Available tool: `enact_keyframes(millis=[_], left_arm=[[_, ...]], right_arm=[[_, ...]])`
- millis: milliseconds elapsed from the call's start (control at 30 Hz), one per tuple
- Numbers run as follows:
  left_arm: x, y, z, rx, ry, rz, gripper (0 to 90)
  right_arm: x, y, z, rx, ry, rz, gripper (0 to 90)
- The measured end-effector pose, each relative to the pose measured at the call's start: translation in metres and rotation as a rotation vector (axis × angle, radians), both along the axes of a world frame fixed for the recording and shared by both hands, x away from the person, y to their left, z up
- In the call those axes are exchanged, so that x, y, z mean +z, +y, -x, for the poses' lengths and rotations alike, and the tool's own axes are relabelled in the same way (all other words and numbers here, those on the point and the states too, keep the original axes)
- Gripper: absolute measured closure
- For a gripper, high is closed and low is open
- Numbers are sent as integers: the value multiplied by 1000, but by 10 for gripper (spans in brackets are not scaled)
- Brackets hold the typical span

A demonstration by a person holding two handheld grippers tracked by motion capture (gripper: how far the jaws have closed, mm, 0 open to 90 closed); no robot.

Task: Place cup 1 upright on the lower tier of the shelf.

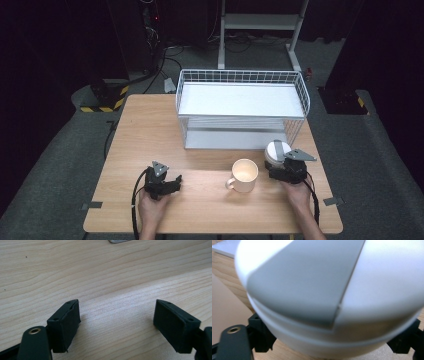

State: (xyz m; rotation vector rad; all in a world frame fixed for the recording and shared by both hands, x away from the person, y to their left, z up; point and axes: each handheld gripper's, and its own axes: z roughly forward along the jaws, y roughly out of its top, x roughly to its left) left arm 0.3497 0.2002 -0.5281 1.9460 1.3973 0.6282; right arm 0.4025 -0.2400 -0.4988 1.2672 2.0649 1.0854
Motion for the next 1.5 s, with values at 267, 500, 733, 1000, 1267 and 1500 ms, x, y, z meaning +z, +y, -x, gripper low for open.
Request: enact_keyframes(millis=[267, 500, 733, 1000, 1267, 1500], left_arm=[[0, 0, 0, 0, 0, 0, 216], [0, 0, 0, 1, -2, 1, 215], [0, 0, 0, 1, -2, 1, 216], [0, 0, 0, 2, 0, 2, 216], [0, 0, 0, -2, 3, -2, 216], [0, 0, 0, -3, 3, -2, 216]], right_arm=[[0, 2, 0, -2, -29, 11, 184], [0, 2, -1, -4, -29, 5, 186], [2, 2, -3, 13, -24, -5, 188], [10, 7, -7, 26, -25, -13, 188], [20, 15, -16, 42, -29, -5, 188], [24, 17, -31, 22, -9, -37, 188]])
